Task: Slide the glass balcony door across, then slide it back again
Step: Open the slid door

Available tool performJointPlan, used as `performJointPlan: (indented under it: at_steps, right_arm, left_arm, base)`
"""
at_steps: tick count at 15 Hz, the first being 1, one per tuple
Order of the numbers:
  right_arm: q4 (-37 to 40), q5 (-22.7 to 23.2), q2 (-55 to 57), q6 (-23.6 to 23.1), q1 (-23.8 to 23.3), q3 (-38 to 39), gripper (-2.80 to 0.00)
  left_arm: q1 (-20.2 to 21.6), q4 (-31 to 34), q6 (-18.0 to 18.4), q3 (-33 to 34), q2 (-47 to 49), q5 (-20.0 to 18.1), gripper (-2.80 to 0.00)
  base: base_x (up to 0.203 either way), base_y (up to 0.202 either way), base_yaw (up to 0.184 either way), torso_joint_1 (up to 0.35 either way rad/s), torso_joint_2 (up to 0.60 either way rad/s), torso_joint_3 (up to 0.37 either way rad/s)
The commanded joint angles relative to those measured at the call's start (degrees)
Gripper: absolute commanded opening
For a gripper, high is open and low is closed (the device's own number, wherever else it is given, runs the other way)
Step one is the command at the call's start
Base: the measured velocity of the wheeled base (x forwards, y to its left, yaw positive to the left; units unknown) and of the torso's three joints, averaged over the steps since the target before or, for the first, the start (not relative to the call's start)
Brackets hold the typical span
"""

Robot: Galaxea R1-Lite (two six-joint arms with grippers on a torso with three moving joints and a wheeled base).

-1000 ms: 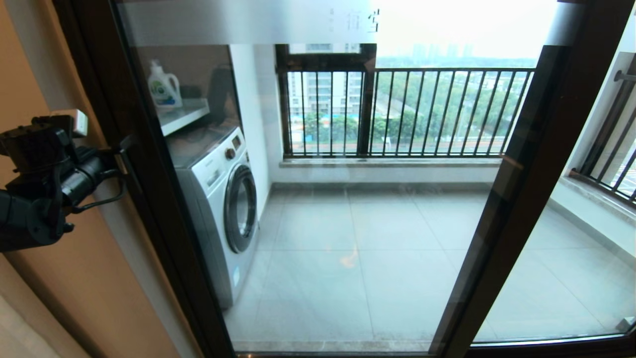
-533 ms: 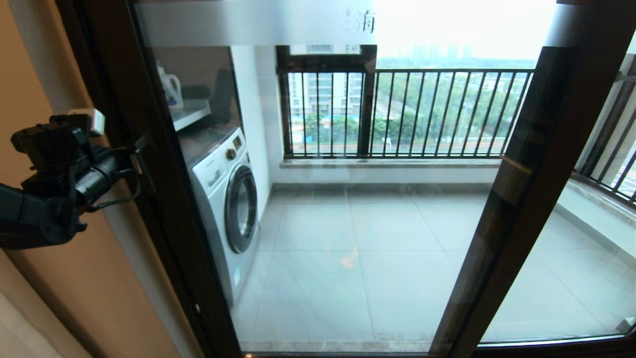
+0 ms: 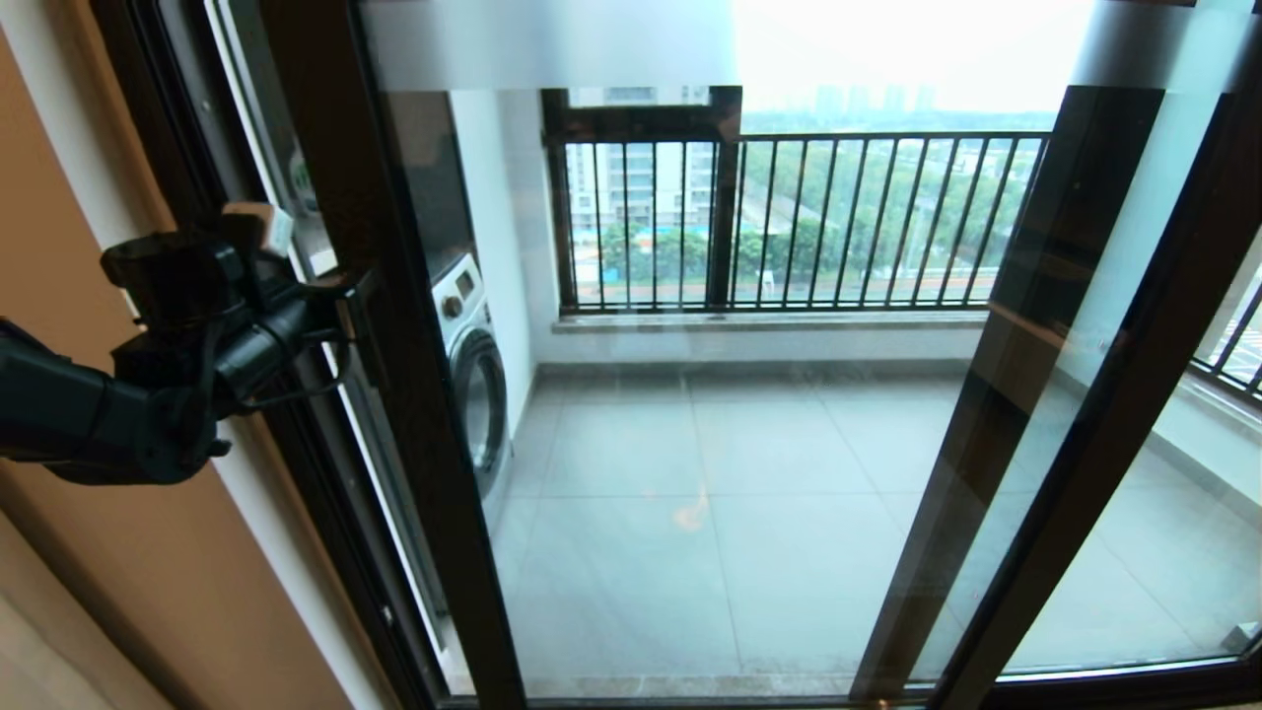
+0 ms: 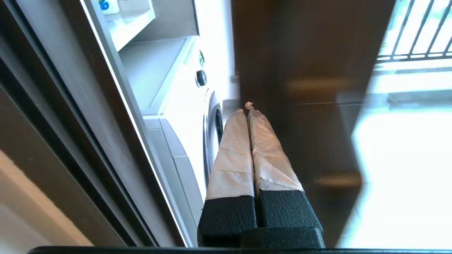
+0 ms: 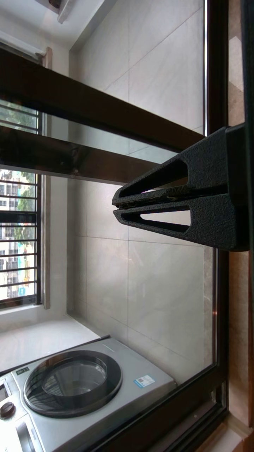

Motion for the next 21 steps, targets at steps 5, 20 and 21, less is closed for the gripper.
performJointPlan:
  at_steps: [5,20,21]
  right_arm:
    - [0.0,0.0,0.0,0.0,0.0,0.7,-2.80]
    - [0.0,0.0,-0.1,0.0,0.0,0.7,-2.80]
    - [0.0,0.0,-0.1,0.0,0.0,0.7,-2.80]
  left_arm:
    - [-6.0,-0.1,0.1,-0.4,0.3,2.7,-2.80]
    - [-20.6,1.1,1.1,-4.8,2.5,10.0,-2.80]
    - [-21.4,1.9,1.6,-5.6,2.5,10.8,-2.80]
  base:
    - [0.000,0.000,0.000,0.000,0.00,0.000]
    - [0.000,0.000,0.000,0.000,0.00,0.000]
    - [0.000,0.000,0.000,0.000,0.00,0.000]
